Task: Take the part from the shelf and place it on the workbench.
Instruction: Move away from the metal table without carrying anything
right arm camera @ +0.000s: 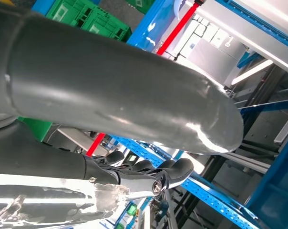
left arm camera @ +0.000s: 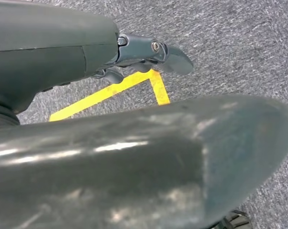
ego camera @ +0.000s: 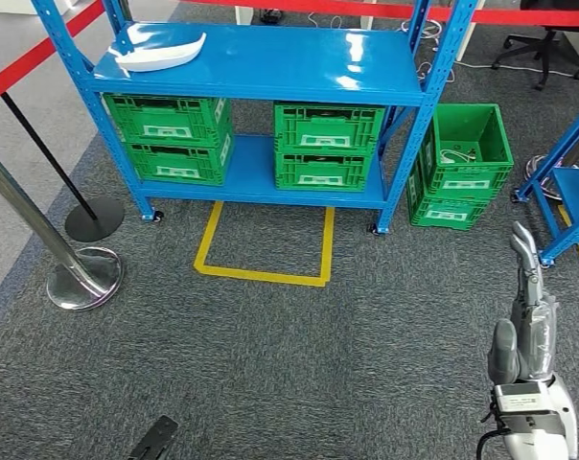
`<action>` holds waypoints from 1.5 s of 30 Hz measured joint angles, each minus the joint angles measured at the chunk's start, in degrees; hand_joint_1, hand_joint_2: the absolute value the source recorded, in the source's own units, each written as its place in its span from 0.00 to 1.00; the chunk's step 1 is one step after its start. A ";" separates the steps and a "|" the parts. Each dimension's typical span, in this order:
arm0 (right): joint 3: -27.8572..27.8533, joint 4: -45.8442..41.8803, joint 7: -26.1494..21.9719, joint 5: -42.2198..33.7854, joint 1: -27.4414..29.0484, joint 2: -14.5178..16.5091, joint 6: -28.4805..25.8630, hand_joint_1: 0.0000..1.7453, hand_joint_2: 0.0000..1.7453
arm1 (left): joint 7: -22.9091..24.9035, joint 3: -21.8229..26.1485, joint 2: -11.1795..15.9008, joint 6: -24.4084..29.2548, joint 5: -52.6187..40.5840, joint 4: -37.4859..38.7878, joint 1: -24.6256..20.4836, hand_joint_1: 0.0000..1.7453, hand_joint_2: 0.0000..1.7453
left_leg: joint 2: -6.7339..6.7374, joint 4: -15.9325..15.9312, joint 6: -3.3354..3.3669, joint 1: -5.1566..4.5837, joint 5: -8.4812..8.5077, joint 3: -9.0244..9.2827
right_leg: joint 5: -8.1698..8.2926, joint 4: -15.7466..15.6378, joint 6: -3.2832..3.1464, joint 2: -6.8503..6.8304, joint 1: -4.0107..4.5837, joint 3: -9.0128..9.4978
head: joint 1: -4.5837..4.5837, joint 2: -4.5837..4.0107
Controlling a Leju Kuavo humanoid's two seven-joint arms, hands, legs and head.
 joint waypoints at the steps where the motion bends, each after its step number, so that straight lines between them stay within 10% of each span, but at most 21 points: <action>1: 0.00 0.00 -0.01 0.00 0.02 0.00 -0.01 0.00 0.00 | -0.07 -0.01 0.01 0.00 -0.01 0.00 0.00 0.00 0.00 | 0.00 0.00 0.02 0.00 -0.01 0.00 | 0.00 0.00 0.05 0.00 0.00 0.00 | 0.00 0.00; 45: 0.00 0.02 -0.24 -0.59 0.34 0.00 0.21 0.00 0.00 | -0.74 -0.02 0.07 -0.29 -0.69 0.00 -0.01 0.00 0.00 | 0.00 -0.01 0.10 0.05 0.08 0.00 | 0.01 0.04 0.09 0.00 0.04 -0.06 | -0.01 0.00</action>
